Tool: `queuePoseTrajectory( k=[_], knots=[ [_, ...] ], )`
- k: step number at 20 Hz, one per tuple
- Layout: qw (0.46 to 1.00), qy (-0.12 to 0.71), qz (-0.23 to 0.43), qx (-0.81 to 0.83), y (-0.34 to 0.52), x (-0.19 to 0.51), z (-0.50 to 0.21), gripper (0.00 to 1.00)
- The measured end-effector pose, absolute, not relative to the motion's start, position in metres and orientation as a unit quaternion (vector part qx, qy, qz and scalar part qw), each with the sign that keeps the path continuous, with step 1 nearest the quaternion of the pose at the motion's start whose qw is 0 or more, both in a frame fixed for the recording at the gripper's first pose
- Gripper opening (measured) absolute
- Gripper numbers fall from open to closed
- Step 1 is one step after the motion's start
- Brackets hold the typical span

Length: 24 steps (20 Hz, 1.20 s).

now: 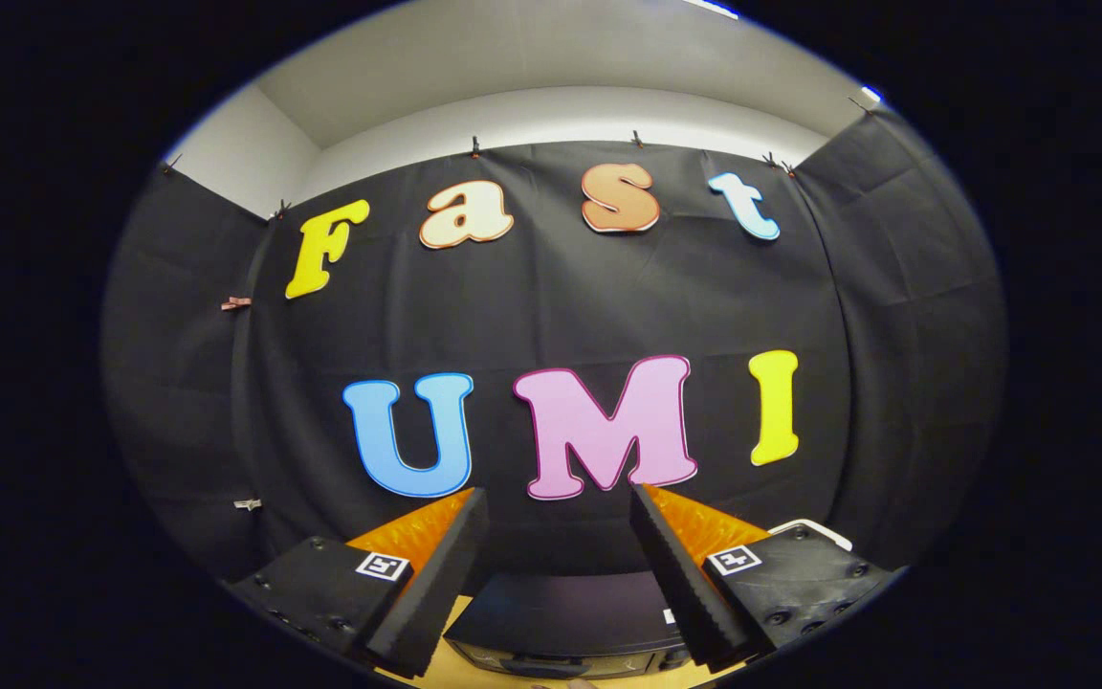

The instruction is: Open the toaster oven, put the food inside, and close the toaster oven door.

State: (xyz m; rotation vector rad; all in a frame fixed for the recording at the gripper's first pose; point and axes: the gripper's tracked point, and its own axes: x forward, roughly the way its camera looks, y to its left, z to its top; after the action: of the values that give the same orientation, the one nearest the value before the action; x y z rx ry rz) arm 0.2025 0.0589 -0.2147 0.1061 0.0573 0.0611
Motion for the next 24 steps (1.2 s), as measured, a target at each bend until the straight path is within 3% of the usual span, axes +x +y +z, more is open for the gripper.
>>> queuePoseTrajectory(
  k=[8, 24],
  knots=[
    [0.997, 0.042, -0.01, 0.058, 0.067, 0.2, -0.322, 0.97],
    [0.978, 0.207, -0.03, 0.015, 0.092, 0.174, -0.511, 0.98]
  ],
)
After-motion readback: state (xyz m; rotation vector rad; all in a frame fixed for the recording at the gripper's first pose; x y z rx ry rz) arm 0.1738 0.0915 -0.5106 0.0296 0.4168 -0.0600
